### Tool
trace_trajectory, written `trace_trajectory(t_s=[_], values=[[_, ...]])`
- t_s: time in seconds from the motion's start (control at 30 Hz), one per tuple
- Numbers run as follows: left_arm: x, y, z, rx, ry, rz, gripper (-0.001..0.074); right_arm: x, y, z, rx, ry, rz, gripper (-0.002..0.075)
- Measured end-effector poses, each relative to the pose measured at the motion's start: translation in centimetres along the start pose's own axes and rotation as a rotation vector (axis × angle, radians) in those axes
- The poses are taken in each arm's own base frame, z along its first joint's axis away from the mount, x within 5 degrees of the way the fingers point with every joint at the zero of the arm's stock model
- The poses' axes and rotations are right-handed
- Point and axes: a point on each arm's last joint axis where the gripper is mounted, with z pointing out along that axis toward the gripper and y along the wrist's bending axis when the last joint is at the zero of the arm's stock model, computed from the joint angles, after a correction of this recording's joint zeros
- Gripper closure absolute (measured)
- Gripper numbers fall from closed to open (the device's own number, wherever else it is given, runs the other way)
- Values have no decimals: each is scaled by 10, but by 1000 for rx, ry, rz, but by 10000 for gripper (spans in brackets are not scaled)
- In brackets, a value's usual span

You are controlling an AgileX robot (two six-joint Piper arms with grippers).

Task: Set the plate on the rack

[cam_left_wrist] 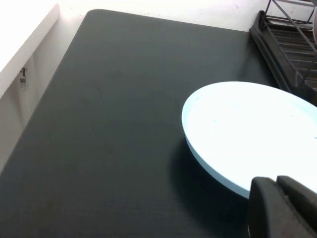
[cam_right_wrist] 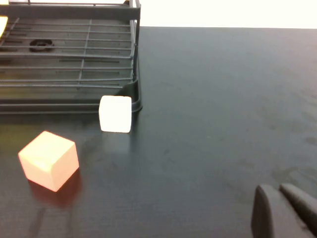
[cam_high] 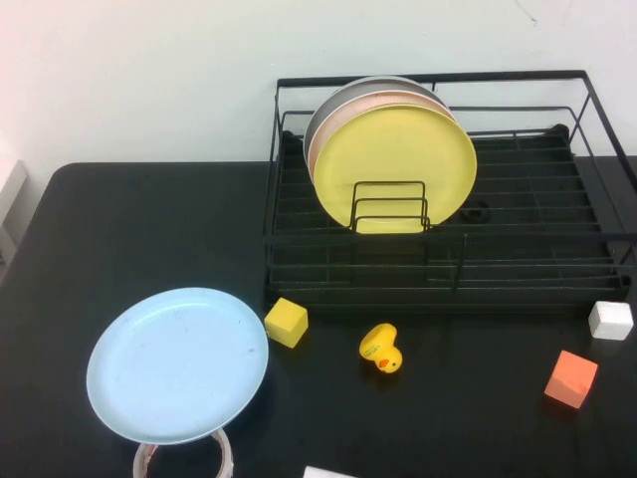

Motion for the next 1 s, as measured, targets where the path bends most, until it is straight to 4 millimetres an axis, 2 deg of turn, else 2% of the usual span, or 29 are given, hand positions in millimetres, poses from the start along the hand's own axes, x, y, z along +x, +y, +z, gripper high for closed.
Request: trace_trajectory(t_s=[1.0], values=[[0,0,0,0,0,-2,736,0,-2,0,19,-1,-44,715]])
